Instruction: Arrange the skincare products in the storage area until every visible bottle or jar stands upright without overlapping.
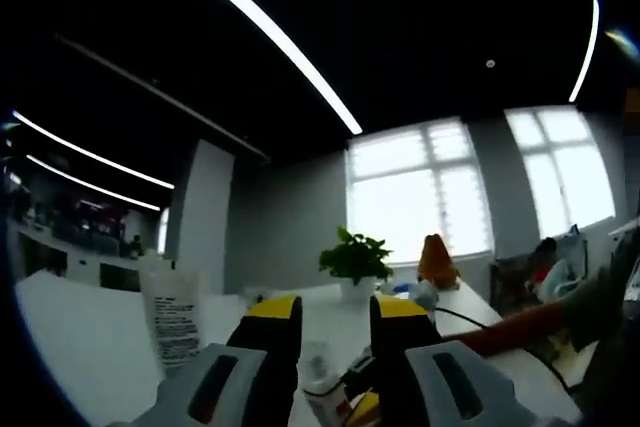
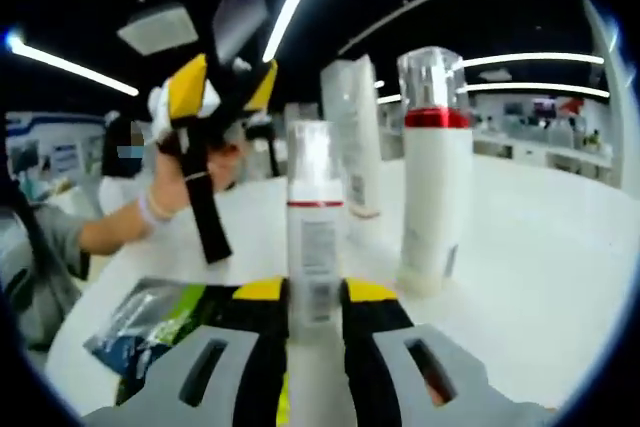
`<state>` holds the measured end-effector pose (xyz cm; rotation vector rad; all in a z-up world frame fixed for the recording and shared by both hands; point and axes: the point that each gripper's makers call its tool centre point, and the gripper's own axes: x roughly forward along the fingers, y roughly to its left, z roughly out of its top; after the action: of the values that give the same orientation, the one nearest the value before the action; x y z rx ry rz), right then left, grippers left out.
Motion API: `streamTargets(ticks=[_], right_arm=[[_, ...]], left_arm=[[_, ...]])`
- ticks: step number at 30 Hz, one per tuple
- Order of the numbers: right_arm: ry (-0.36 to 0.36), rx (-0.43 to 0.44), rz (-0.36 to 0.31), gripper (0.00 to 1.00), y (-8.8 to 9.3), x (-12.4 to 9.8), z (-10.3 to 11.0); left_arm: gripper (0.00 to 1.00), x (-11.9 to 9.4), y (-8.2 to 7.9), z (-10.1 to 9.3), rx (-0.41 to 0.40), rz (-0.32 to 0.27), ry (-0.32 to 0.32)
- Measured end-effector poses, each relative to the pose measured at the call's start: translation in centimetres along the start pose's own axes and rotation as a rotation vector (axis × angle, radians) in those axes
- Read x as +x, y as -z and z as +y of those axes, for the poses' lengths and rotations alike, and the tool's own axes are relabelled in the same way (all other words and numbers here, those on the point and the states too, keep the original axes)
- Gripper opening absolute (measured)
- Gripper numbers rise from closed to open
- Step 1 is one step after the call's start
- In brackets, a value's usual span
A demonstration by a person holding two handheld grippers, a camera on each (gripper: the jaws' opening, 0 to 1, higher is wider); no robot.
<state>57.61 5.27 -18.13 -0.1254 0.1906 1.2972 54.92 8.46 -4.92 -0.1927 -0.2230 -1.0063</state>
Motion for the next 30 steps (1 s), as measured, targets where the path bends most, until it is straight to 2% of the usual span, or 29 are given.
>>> streamTargets(ticks=[4,8,10,13,15,18,19,21,25,30], right_arm=[[0.024,-0.048,-0.015,0.19,0.0,-0.3,-0.7],[0.02,-0.051,-0.009,0.2,0.2,-0.5,-0.6],[0.013,-0.075,-0.013,0.2,0.3,-0.6,-0.2],[0.01,-0.102,-0.01,0.2,0.4,-0.6,-0.7],[0.019,-0.118,0.031,0.2,1.1,-0.5,-1.1],[0.03,-0.148,0.166,0.21,3.6,-0.6,-1.3],[0.027,-0.131,0.096,0.21,2.5,-0.3,-1.1],[0.041,-0.134,0.13,0.2,2.7,-0.3,-1.2],[0.052,-0.136,0.126,0.23,2.8,-0.5,-1.4],[0.068,-0.078,0.149,0.27,2.7,-0.8,-2.9]], left_arm=[[0.27,0.0,0.0,0.0,0.002,0.002,0.0],[0.27,0.0,0.0,0.0,0.012,0.005,-0.007],[0.27,0.0,0.0,-0.1,0.009,0.003,-0.006],[0.27,-0.1,0.0,0.0,0.005,0.002,-0.01],[0.27,-0.1,0.0,0.1,0.002,-0.001,-0.012],[0.27,-0.1,-0.1,0.1,-0.002,-0.004,-0.012],[0.27,-0.2,-0.1,0.0,-0.003,-0.005,-0.012],[0.27,-0.2,-0.1,0.0,-0.003,-0.006,-0.013],[0.27,-0.2,-0.1,0.0,-0.005,-0.007,-0.014],[0.27,-0.2,-0.2,-0.1,-0.004,-0.01,-0.013]])
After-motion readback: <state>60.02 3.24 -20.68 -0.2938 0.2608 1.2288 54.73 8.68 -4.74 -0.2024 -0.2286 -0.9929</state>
